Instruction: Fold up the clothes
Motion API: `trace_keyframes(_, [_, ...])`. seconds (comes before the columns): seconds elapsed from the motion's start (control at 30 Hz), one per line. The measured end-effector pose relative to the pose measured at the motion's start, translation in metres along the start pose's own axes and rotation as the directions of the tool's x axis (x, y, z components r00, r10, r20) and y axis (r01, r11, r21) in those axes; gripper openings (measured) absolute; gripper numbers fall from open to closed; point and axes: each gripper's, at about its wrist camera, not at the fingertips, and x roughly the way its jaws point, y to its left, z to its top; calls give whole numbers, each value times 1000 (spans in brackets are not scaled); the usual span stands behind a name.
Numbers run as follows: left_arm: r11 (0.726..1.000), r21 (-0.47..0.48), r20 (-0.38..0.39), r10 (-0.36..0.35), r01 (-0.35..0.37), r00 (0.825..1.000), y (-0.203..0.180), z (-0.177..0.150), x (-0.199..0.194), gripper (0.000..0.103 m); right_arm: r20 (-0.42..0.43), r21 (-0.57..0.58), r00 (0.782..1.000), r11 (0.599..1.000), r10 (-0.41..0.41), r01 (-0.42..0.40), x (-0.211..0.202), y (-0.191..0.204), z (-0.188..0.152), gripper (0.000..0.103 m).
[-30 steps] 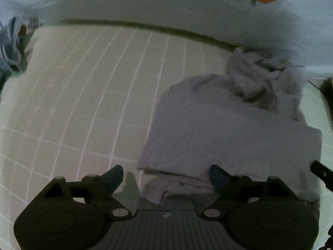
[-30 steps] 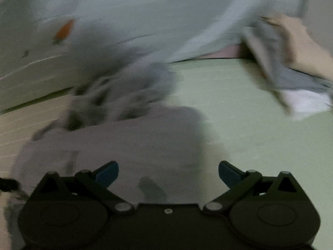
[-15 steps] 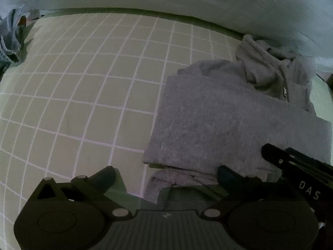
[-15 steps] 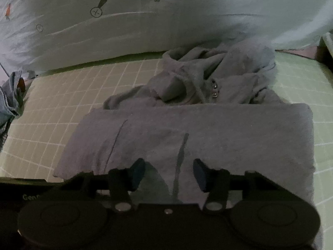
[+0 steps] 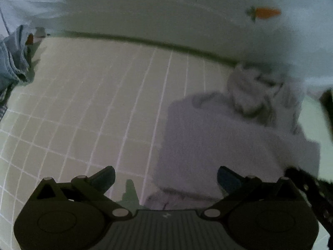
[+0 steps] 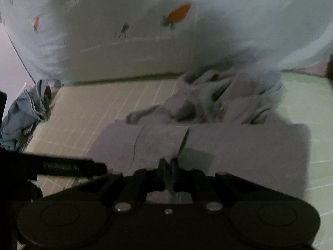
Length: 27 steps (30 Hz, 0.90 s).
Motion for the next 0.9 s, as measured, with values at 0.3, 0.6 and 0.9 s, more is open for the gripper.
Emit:
trace_keyframes(0.3, [996,93,-36,13,-10,999,-19,-1,14,103,26,186,981,965,-192,184,-36,-76,0,5])
trace_keyframes(0.6, [991,130,-90,38,-26,995,-21,-14,35,103,-91,214,953,928,-290,303,-13,-108,-17,8])
trace_keyframes(0.9, [998,57,-166,-18,28,986,-11,-8,45,103,-181,153,931,926,-317,345,8,-106,-27,18])
